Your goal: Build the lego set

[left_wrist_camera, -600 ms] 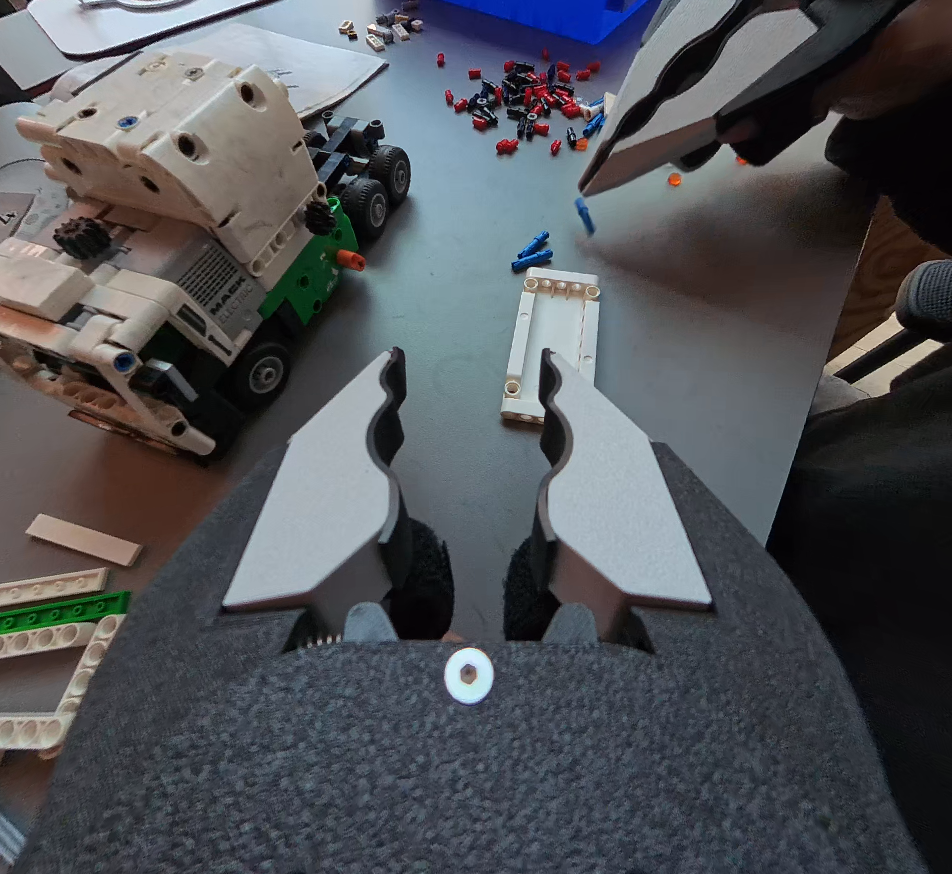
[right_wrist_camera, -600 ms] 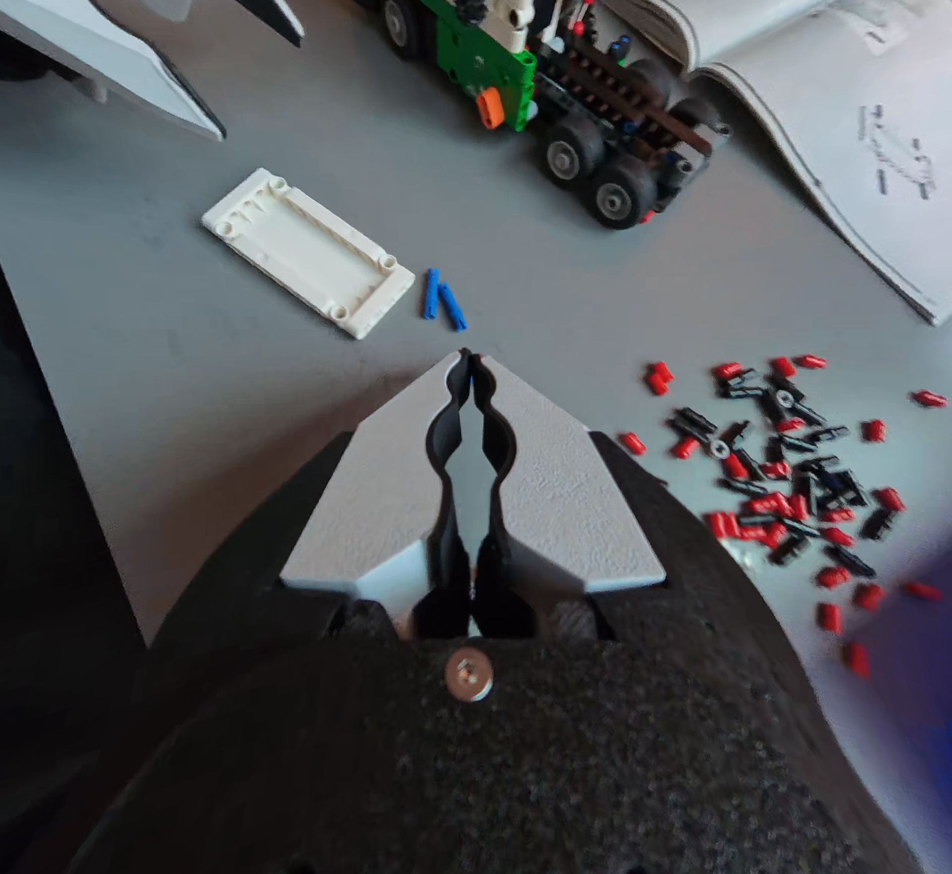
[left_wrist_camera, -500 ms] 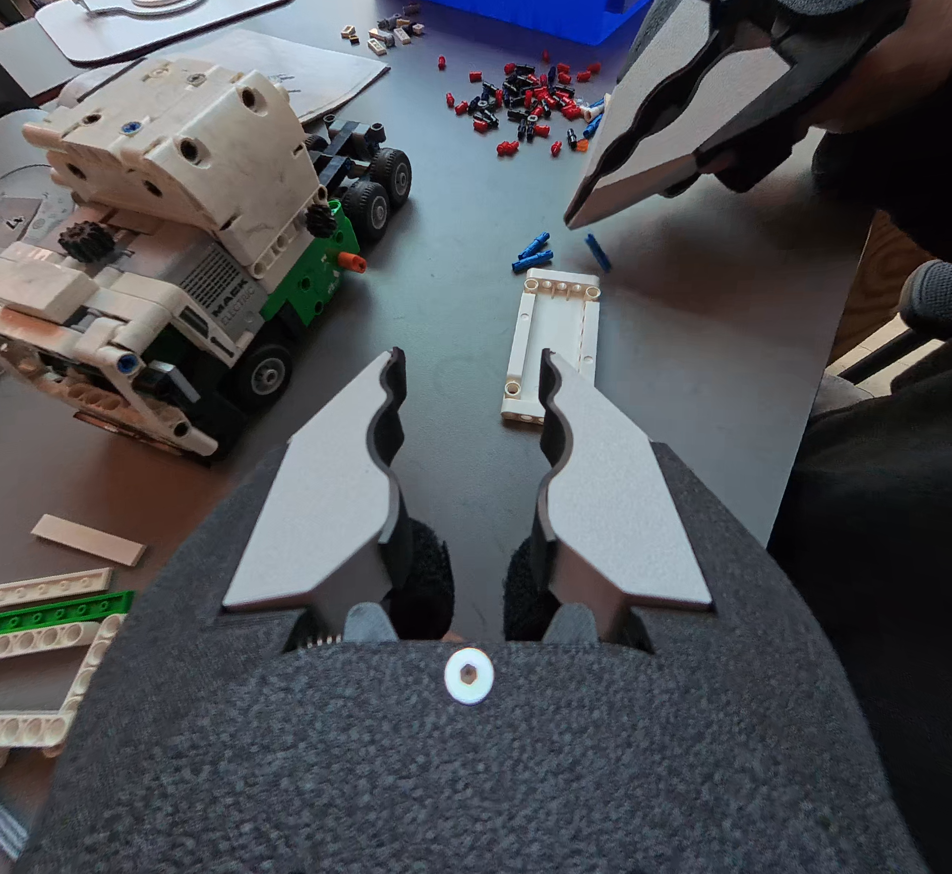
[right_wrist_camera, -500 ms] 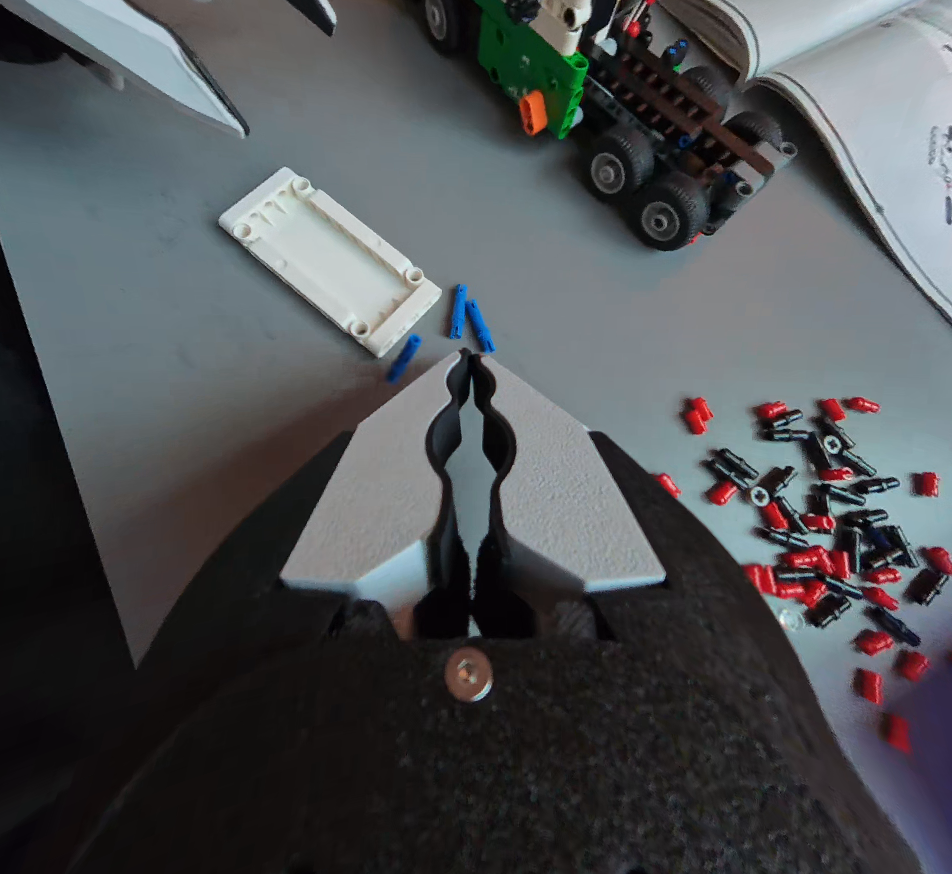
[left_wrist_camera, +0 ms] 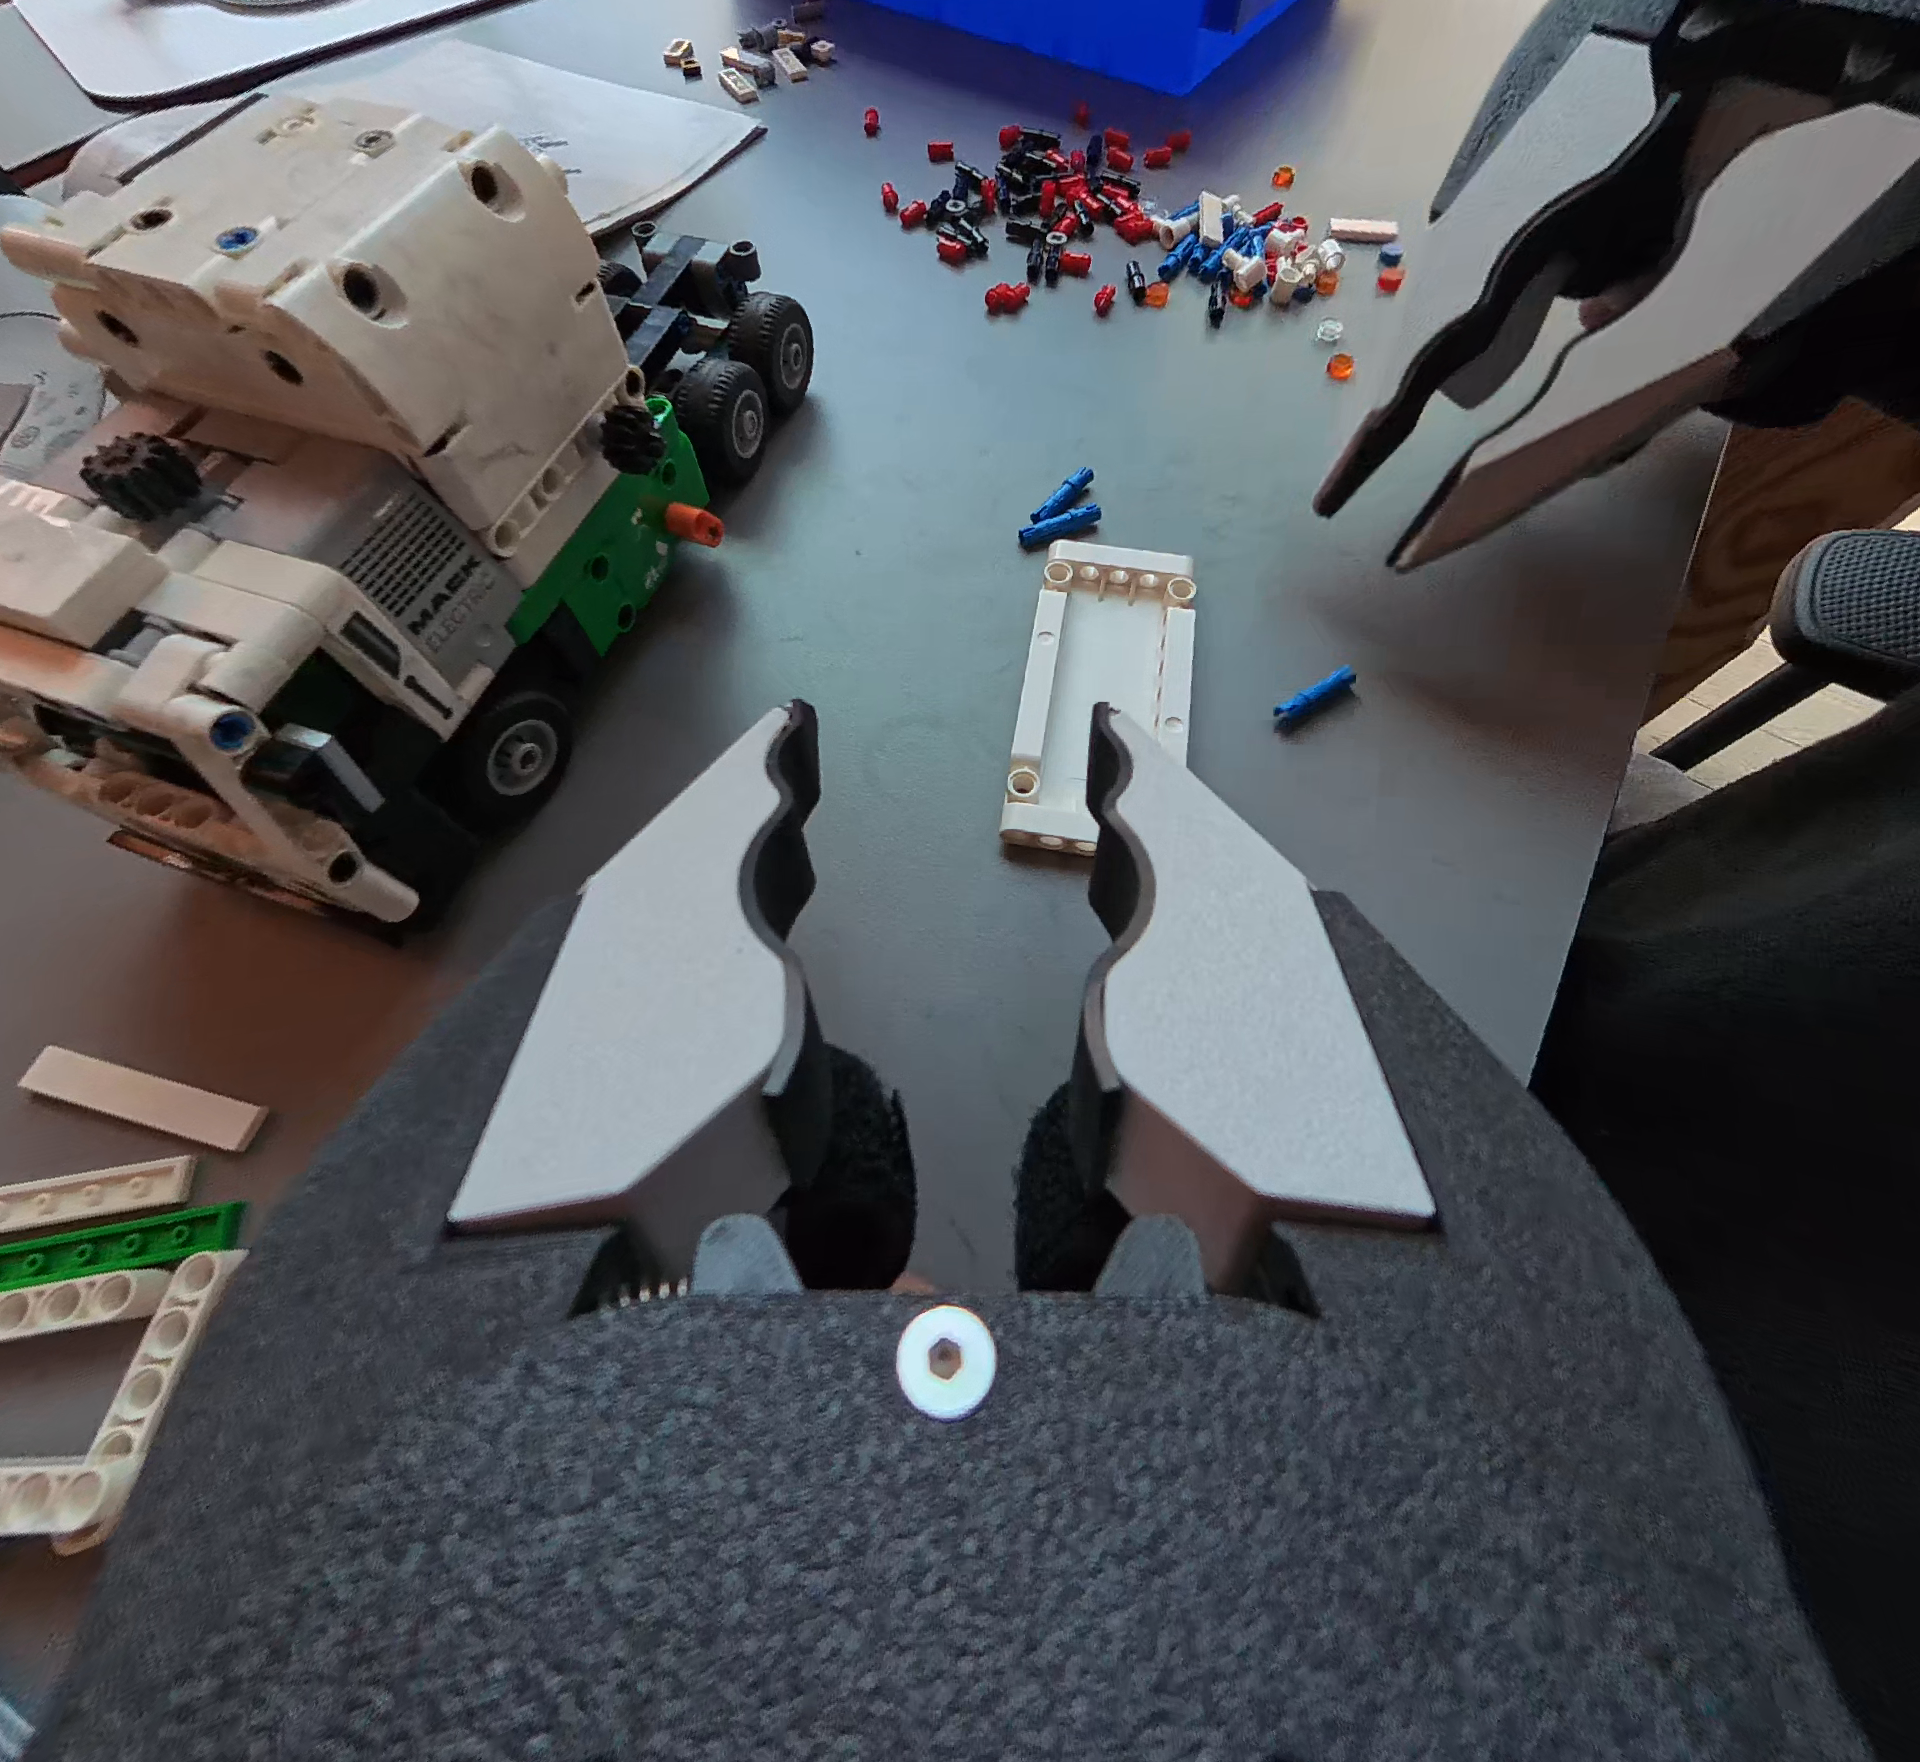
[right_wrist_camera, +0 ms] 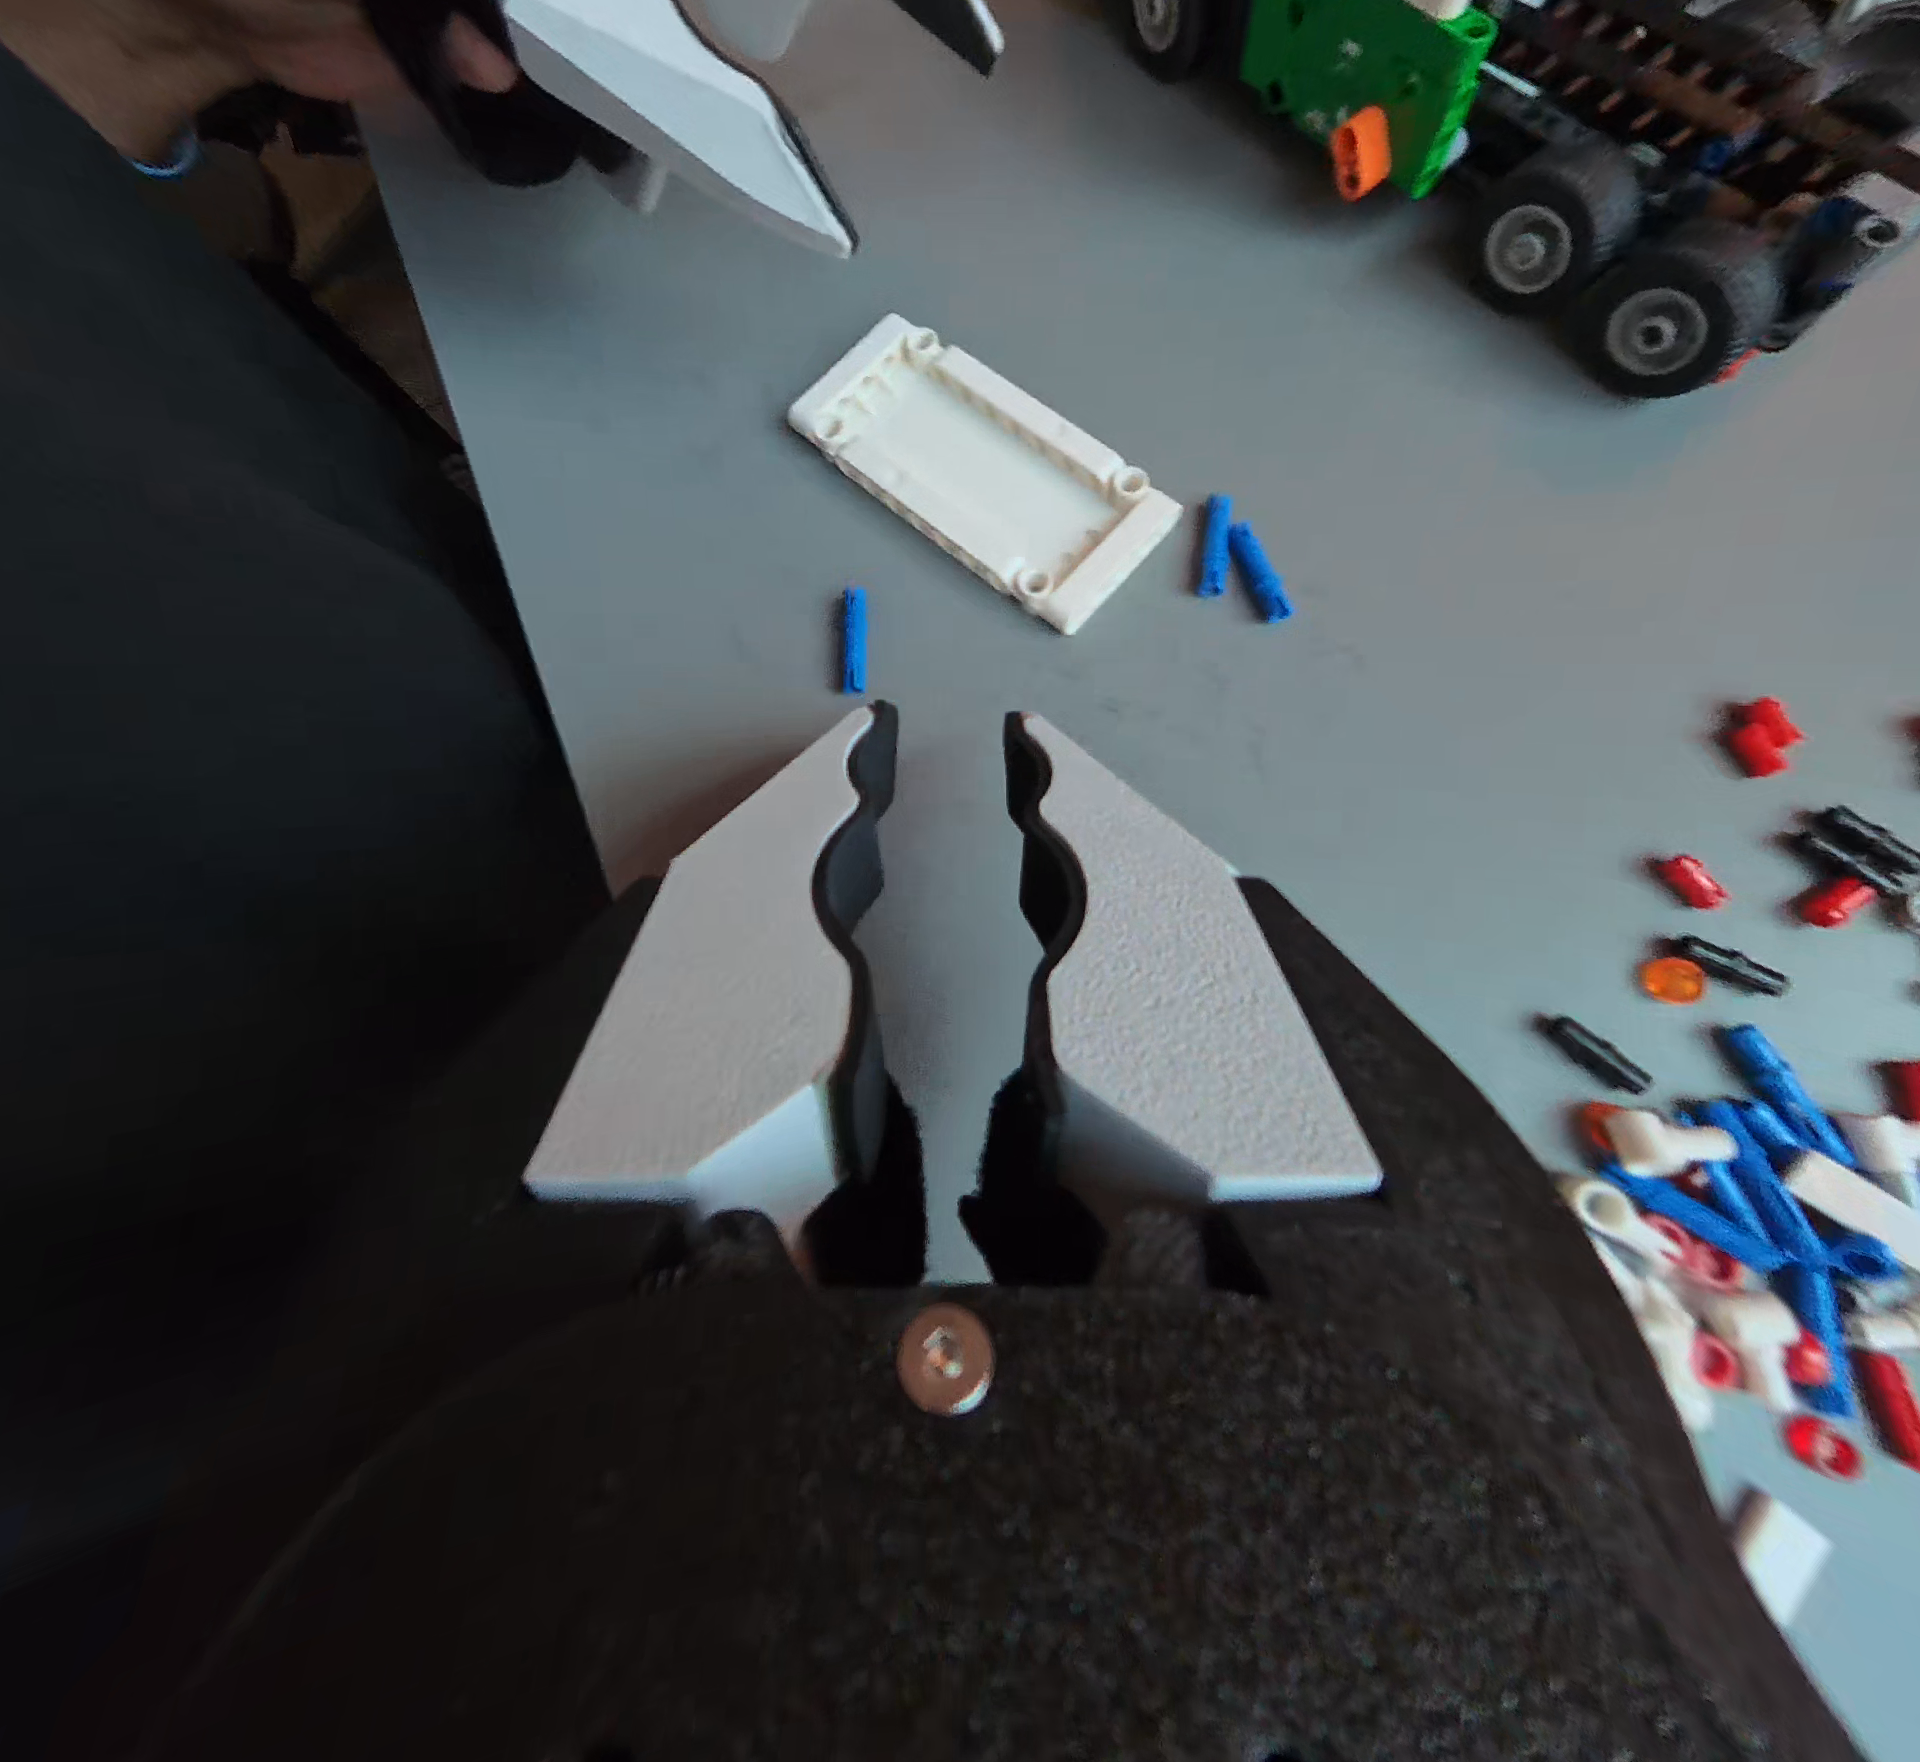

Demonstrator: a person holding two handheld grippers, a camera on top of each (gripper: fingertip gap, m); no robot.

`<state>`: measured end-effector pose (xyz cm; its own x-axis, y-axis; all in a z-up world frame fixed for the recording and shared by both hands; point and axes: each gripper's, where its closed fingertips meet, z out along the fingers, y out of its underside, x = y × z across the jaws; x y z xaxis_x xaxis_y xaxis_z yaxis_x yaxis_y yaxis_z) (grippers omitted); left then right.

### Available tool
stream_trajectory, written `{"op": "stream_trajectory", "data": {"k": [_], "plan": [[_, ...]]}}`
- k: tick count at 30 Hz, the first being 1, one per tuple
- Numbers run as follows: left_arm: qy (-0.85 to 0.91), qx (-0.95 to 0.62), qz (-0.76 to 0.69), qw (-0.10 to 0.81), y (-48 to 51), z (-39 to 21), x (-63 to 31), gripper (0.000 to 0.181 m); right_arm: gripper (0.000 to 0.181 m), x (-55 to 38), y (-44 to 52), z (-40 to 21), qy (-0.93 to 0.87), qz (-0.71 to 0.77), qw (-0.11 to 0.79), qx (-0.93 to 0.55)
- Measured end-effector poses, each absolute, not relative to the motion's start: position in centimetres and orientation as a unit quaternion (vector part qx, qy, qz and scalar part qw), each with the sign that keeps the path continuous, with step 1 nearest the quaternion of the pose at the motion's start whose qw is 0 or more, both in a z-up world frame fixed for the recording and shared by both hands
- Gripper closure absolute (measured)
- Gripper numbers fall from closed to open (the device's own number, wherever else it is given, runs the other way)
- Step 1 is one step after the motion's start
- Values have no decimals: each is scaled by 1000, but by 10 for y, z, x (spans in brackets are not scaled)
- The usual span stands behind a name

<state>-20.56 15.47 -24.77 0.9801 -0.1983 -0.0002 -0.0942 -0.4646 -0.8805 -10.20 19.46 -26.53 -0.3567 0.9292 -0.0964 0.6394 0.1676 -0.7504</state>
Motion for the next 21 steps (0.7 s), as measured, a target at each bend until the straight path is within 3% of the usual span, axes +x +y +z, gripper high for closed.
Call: {"op": "stream_trajectory", "data": {"k": [9,12,21], "plan": [[92,-847,-44,521,153,-244,-204,131,167,-117,143,-283,-779,341,202,-487],[93,-845,-46,524,153,-243,-204,131,178,-115,144,-285,-787,325,216,-478],[95,-841,-47,530,152,-241,-203,132,178,-136,203,-262,-757,294,290,-507]]}}
